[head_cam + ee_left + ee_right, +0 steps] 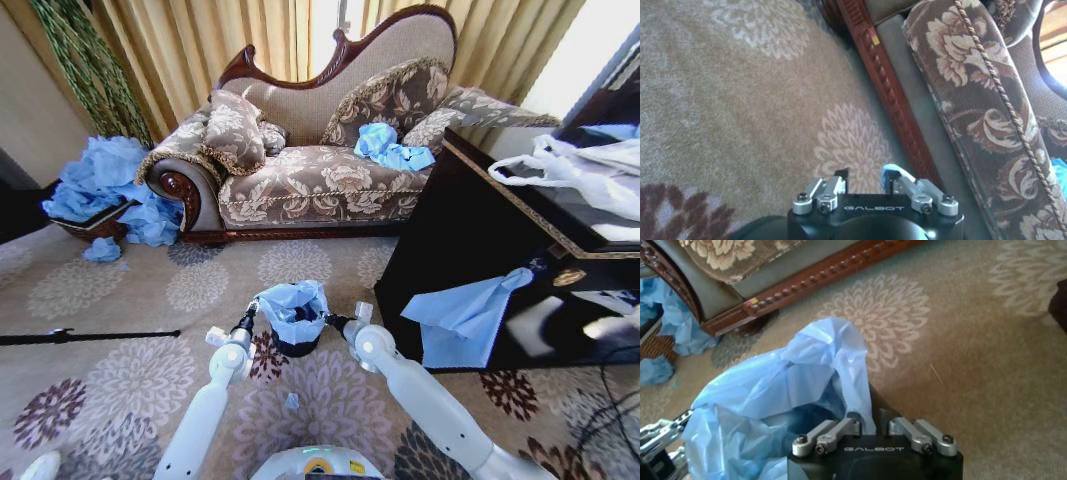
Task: Place a garbage bag over the trash bin.
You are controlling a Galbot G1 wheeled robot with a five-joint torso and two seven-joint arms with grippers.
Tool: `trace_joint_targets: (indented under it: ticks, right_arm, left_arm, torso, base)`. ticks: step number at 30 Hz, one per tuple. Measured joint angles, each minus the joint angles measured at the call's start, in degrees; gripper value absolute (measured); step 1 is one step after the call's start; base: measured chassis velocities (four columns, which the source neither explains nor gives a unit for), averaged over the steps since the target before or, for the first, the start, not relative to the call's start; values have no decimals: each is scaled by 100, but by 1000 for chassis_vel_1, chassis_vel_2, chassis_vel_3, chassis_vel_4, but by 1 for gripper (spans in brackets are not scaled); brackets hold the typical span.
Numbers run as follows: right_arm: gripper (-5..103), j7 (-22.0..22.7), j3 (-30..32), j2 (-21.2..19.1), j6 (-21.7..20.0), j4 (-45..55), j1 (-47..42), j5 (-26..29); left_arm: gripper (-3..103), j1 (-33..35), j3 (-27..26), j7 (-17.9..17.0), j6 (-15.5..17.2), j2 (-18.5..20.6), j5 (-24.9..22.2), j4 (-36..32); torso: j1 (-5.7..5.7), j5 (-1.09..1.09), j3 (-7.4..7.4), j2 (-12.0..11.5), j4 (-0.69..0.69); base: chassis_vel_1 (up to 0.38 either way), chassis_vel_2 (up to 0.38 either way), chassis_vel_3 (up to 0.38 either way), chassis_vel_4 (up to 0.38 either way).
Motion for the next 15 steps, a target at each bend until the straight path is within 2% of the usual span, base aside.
trace_joint_targets:
  ticks: [1,2,3,4,6,8,10,12,15]
  right_arm:
    - [12,-22,15,-1,27,-10,-14,-38]
    - [7,-25,21,-1,37,-9,-23,-47]
    - [7,-25,21,-1,37,-9,-23,-47]
    - [7,-26,27,-3,42,1,-32,-49]
    - [-2,-36,31,-14,62,55,-68,-64]
    - [-2,-49,46,-24,73,64,-91,-86]
    - [-2,-52,56,-27,79,67,-103,-95]
    - [-2,-55,92,-29,106,76,-136,-111]
    - [-2,-60,101,-28,133,76,-156,-164]
  left_arm:
    - [30,6,-10,0,-4,1,0,0]
    - [30,10,-14,0,-6,2,-1,-2]
    - [30,10,-14,0,-6,2,-1,-2]
    - [26,13,-19,0,-7,4,-1,-2]
    - [18,21,-32,4,-9,7,-3,-2]
    - [10,31,-37,8,-11,8,-3,-2]
    - [10,37,-38,10,-11,9,-3,-2]
    - [3,62,-45,16,-13,12,-4,-2]
    - [0,84,-56,15,-13,15,-8,-9]
  torso:
    - [0,0,0,0,0]
    - [0,0,0,0,0]
    - [0,0,0,0,0]
    - [0,0,0,0,-1]
    - [0,0,0,0,0]
    - [0,0,0,0,0]
    - [0,0,0,0,-1]
    - [0,0,0,0,0]
    - [0,0,0,0,0]
  base:
    - [0,0,0,0]
    - [0,0,0,0]
    - [0,0,0,0]
    - [0,0,0,0]
    - [0,0,0,0]
    - [0,0,0,0]
    - [0,0,0,0]
    - [0,0,0,0]
    - [0,0,0,0]
